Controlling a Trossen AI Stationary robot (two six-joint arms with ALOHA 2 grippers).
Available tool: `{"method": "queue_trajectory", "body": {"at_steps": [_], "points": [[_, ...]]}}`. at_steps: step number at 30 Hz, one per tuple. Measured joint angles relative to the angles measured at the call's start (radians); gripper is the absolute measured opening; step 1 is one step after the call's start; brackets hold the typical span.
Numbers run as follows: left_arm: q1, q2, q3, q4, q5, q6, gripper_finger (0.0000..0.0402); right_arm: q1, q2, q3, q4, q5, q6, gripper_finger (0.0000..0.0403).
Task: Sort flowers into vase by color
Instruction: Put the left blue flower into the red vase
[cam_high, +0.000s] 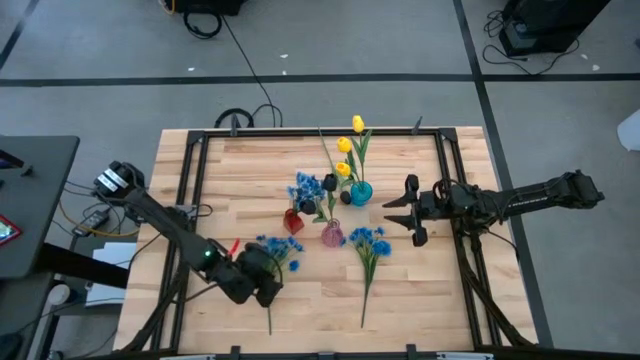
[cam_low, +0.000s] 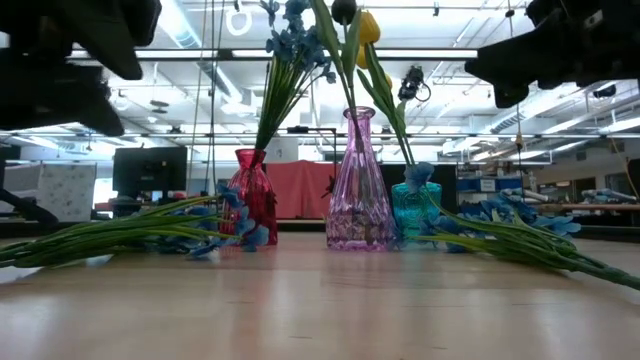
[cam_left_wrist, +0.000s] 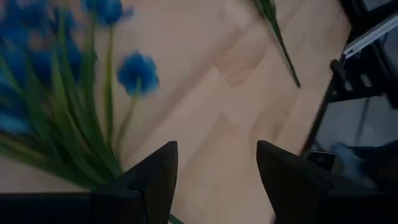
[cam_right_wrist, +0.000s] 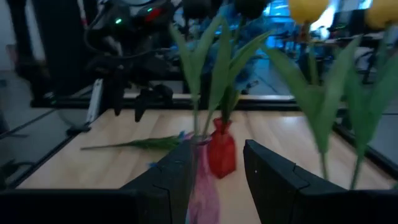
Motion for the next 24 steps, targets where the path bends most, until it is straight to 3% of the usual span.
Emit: {"method": "queue_trajectory", "body": {"at_steps": [8,12,19,24], "points": [[0.009,0.083,0.012,-0.012,-0.052,-0.334,0.0223,0.0,-0.001,-0.002,-0.008,-0.005,-0.038,0.0153],[0.012,0.177,0.103,-0.076,-0.036,-0.364,0.0222,0.0,-0.001,-0.002,-0.02,-0.005,-0.09,0.0153],[0.026,0.32,0.412,-0.53,-0.041,-0.418,0.0197,-0.003,-0.002,-0.002,-0.021,-0.005,-0.17,0.0153],[0.026,0.414,0.541,-0.683,0.013,-0.556,0.0187,-0.003,-0.002,-0.002,-0.021,-0.008,-0.19,0.0153]]}}
